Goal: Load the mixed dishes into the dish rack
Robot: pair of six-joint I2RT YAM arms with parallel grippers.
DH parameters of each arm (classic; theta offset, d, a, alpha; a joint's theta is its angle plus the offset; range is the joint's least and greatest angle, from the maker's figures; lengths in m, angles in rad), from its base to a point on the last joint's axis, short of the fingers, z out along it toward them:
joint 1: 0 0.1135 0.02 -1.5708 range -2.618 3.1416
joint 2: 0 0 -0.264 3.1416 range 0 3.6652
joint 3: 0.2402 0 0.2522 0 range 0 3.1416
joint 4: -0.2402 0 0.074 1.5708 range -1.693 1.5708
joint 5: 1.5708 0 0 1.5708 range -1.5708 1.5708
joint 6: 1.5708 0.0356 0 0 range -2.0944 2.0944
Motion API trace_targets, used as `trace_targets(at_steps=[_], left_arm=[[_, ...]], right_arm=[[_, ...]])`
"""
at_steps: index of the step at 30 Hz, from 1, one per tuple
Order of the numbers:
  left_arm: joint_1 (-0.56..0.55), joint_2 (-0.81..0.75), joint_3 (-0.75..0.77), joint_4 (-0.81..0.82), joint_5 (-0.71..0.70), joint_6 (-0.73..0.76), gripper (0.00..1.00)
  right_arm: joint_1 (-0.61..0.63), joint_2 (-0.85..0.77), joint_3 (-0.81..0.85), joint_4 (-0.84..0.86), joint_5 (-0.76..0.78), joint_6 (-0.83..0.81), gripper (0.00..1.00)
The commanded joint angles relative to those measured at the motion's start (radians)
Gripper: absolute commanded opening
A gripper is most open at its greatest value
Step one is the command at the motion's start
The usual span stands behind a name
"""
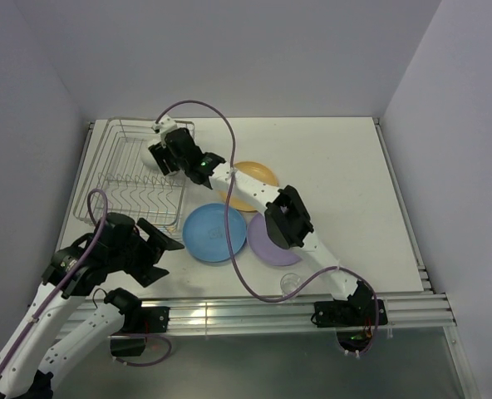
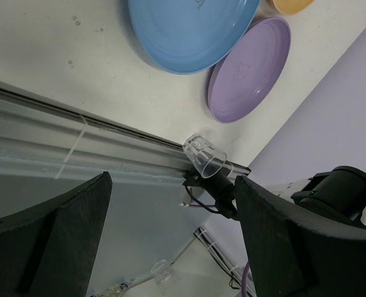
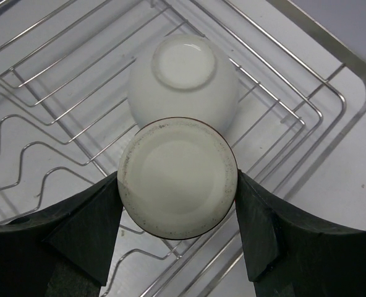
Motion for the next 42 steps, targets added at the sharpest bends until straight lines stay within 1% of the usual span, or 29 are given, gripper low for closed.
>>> trace_targets(at_steps=[1,8,14,17,18,19,20,22,23,25,26,31,34,36,39,40,42], left_arm=[[-0.002,0.000,-0.003,0.005,0.017,-0.003,0.86],[-0.002,-0.005,-0.002,-0.009,0.015,0.006,0.86],[-0.002,-0.019,-0.016,0.002,0.025,0.001,0.86],[-0.002,-0.003,0.000,-0.001,0.020,0.013,0.87],[-0.002,0.001,0.007,0.000,0.020,0.017,0.87],[-0.002,0.011,0.009,0.000,0.020,0.024,0.87],[-0.002,0.015,0.011,0.002,0.022,0.027,0.87],[-0.002,0.026,0.017,-0.001,0.023,0.035,0.88],[-0.002,0.028,0.020,-0.004,0.023,0.038,0.88],[-0.002,0.031,0.026,-0.009,0.022,0.041,0.88],[-0.002,0.028,0.027,-0.012,0.022,0.040,0.88],[-0.002,0.015,0.035,-0.016,0.008,0.024,0.88],[-0.003,0.009,0.041,-0.038,-0.009,0.020,0.88],[-0.002,0.005,0.052,-0.056,-0.015,0.014,0.88],[-0.003,0.015,0.075,-0.061,-0.038,0.017,0.88],[-0.002,0.024,0.080,-0.058,-0.043,0.023,0.88],[-0.002,0.069,0.096,-0.040,-0.054,0.058,0.88]], right_arm=[[0.029,0.022,0.059,0.044,0.003,-0.003,0.00],[0.028,0.034,0.022,0.042,0.056,-0.019,0.00],[0.014,0.044,0.044,0.006,0.064,-0.009,0.00],[0.013,0.036,0.030,0.002,0.072,-0.017,0.20],[0.013,0.034,0.027,0.002,0.073,-0.019,0.37],[0.014,0.033,0.022,-0.001,0.082,-0.019,0.46],[0.014,0.025,0.018,-0.001,0.084,-0.019,0.65],[0.013,0.019,0.018,-0.002,0.084,-0.020,0.78],[0.013,0.010,0.022,-0.002,0.084,-0.019,0.90],[0.011,-0.002,0.028,0.001,0.078,-0.017,0.98],[0.011,-0.015,0.039,0.002,0.067,-0.014,1.00],[0.003,-0.033,0.065,-0.007,0.053,-0.003,1.00],[0.003,-0.071,0.056,-0.019,0.064,-0.003,1.00],[0.003,-0.097,0.062,-0.028,0.073,0.040,1.00],[0.000,-0.180,0.085,-0.088,0.099,0.101,1.00],[-0.004,-0.253,0.065,-0.134,0.119,0.125,1.00],[-0.017,-0.347,0.013,-0.197,0.122,0.239,1.00]])
